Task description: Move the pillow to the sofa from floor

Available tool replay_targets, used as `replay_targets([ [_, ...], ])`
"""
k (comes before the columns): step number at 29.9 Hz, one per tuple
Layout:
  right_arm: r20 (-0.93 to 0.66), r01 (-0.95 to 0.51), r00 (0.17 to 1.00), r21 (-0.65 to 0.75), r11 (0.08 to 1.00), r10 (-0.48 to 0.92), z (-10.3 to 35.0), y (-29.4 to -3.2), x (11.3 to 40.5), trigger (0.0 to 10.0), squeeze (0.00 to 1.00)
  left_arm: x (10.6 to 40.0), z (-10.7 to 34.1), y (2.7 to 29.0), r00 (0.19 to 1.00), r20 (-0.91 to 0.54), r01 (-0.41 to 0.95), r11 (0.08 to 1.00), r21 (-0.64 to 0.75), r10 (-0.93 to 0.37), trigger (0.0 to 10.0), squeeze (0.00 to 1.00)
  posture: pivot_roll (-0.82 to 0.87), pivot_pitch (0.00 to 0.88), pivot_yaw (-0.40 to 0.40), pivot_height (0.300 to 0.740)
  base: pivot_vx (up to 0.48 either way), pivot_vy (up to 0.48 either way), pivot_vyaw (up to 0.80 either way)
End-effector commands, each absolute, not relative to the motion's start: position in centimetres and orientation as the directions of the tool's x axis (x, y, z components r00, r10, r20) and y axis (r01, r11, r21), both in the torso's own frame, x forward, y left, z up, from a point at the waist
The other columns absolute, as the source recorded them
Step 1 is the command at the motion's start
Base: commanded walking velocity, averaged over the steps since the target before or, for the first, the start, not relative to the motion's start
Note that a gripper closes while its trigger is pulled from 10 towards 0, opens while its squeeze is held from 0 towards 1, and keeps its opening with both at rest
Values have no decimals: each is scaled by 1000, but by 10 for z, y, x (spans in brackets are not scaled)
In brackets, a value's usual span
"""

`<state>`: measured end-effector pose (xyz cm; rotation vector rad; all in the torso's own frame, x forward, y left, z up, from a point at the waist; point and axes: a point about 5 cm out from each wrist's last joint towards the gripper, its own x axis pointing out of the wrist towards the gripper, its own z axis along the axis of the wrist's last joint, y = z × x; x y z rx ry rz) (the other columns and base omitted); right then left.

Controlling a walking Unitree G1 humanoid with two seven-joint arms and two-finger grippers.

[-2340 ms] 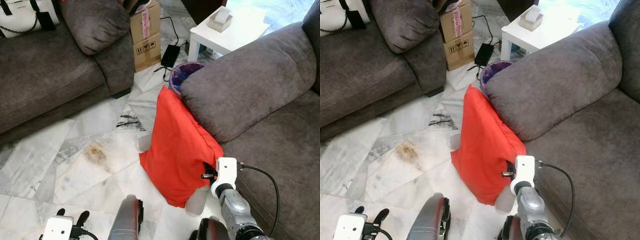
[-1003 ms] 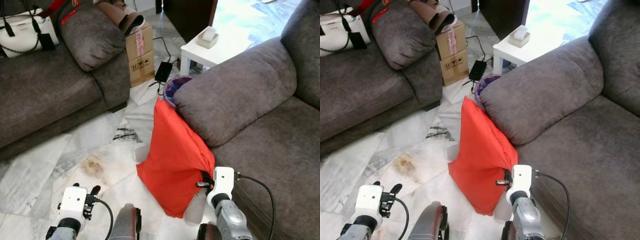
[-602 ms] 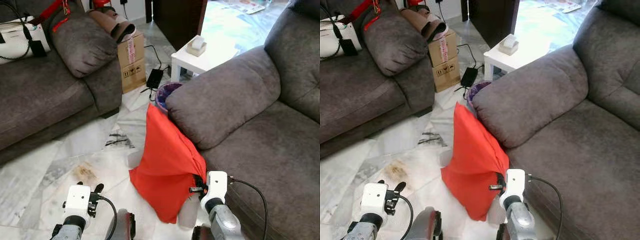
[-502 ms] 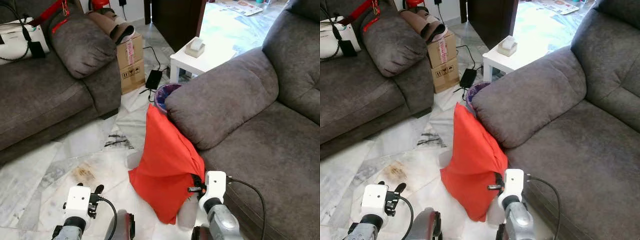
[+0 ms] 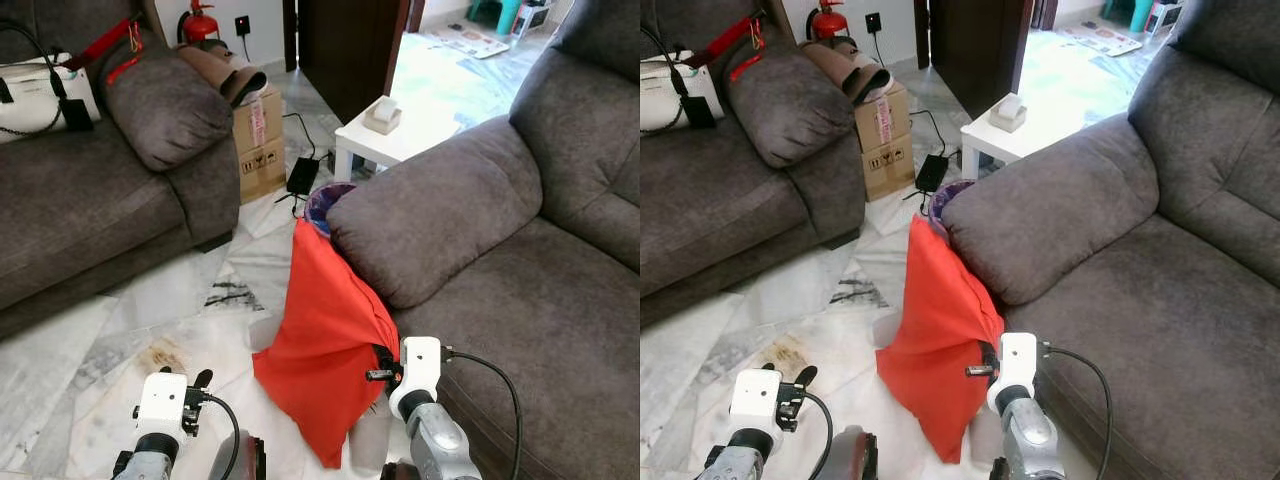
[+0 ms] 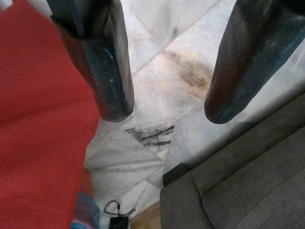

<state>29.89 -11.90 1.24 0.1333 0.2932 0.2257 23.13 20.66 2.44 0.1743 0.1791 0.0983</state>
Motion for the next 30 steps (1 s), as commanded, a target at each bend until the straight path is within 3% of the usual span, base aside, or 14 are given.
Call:
replay_targets([
  [1, -279, -216, 926, 161, 963, 254, 12, -116, 298, 7176, 0, 227, 19, 210, 975, -187, -88, 979, 183, 123, 10000, 0, 146, 105, 6, 645, 0, 0, 0],
  [2, -283, -216, 925, 162, 963, 255, 11, -116, 298, 10000, 0, 227, 19, 210, 974, -189, -86, 979, 183, 121, 10000, 0, 146, 105, 6, 645, 0, 0, 0],
  [11, -322, -240, 903, 172, 955, 285, 6, -112, 295, 10000, 0, 227, 17, 212, 975, -191, -80, 979, 188, 116, 10000, 0, 153, 99, 11, 650, 0, 0, 0],
  [24, -344, -199, 905, 181, 963, 251, 3, -117, 293, 10000, 0, 229, 19, 213, 976, -177, -91, 977, 195, 126, 10000, 0, 154, 121, 14, 740, 0, 0, 0],
  [30, -345, -200, 904, 181, 963, 252, 4, -119, 294, 10000, 0, 229, 20, 213, 977, -173, -93, 976, 197, 128, 10000, 0, 157, 123, 14, 740, 0, 0, 0],
])
